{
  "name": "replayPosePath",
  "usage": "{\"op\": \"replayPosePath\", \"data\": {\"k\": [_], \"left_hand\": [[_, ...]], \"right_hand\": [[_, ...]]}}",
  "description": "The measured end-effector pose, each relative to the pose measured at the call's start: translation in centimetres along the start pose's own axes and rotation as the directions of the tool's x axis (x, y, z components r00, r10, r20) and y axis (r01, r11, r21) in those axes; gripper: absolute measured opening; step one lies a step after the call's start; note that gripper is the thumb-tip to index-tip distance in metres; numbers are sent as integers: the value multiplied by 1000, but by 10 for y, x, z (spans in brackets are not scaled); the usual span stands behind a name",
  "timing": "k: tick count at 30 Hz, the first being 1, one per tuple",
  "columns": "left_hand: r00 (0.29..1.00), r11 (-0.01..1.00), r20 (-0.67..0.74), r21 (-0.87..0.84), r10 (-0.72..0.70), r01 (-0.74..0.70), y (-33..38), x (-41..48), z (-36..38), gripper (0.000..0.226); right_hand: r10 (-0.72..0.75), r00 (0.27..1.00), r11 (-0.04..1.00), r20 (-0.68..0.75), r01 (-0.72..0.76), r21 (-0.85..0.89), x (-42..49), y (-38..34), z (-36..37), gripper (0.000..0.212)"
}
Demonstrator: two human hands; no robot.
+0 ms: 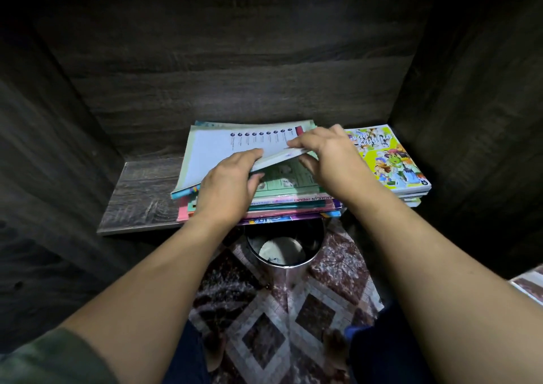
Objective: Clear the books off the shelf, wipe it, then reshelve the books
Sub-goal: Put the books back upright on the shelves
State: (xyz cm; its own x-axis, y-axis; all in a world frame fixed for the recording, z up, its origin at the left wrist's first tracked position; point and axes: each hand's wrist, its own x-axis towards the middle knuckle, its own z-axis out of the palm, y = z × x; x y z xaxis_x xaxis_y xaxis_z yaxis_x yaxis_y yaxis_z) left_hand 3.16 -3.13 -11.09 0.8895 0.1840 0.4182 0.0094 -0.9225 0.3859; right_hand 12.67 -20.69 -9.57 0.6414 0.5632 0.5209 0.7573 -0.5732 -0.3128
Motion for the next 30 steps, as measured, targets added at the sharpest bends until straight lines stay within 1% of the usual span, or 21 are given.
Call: {"op": "replayPosePath", "data": {"k": [2, 3, 5, 6, 7, 8, 9, 11, 13, 15, 17, 20, 22, 26, 29, 30], "left_hand": [[1000, 999, -8, 40, -19, 20, -3, 0, 0, 43], [999, 999, -28, 47, -17, 18, -6, 0, 0, 42], [994, 999, -109, 25, -29, 32, -11, 1, -1, 38], [985, 998, -160, 1, -64, 65, -13, 1, -3, 35], [972, 993, -206, -35, -114, 109, -15, 2, -6, 30], [953, 985, -250, -83, -171, 154, -17, 3, -10, 25], [928, 970, -294, -142, -230, 196, -20, 4, -15, 19], [861, 934, -382, -252, -336, 252, -30, 5, -25, 12], [782, 900, -462, -323, -419, 292, -45, 3, -34, 9], [690, 862, -524, -382, -499, 334, -65, 1, -42, 11], [608, 826, -562, -429, -561, 366, -84, -1, -52, 14], [509, 771, -580, -496, -636, 398, -107, -6, -66, 17], [475, 745, -575, -522, -667, 415, -117, -10, -72, 17], [434, 740, -600, -524, -672, 422, -137, -14, -75, 20], [366, 699, -599, -551, -712, 457, -143, -13, -75, 33], [355, 700, -610, -545, -709, 461, -141, -11, -77, 40]], "right_hand": [[-3, 1000, 998, -15, 4, 60, -2, -6, 4, 36], [30, 999, 992, -34, -25, 121, -3, -9, 5, 43], [203, 979, 946, -33, -187, 264, -4, -18, 5, 64], [287, 958, 916, -3, -274, 292, -5, -22, 8, 73], [336, 941, 901, 47, -336, 275, -7, -26, 11, 77], [343, 931, 909, 124, -362, 204, -9, -28, 15, 77], [314, 922, 934, 225, -343, 103, -12, -31, 20, 73], [197, 893, 980, 405, -187, -64, -17, -38, 30, 67], [103, 863, 991, 494, -46, -126, -20, -46, 43, 70], [76, 855, 984, 513, 18, -176, -18, -55, 56, 73], [75, 862, 974, 501, 45, -223, -15, -61, 64, 71], [77, 865, 969, 496, 53, -243, -10, -64, 73, 63], [77, 847, 969, 526, 62, -241, -8, -66, 77, 62], [71, 811, 971, 581, 77, -226, -6, -68, 79, 67], [59, 817, 972, 574, 85, -221, -6, -67, 78, 65], [59, 818, 973, 573, 81, -217, -6, -67, 78, 63]]}}
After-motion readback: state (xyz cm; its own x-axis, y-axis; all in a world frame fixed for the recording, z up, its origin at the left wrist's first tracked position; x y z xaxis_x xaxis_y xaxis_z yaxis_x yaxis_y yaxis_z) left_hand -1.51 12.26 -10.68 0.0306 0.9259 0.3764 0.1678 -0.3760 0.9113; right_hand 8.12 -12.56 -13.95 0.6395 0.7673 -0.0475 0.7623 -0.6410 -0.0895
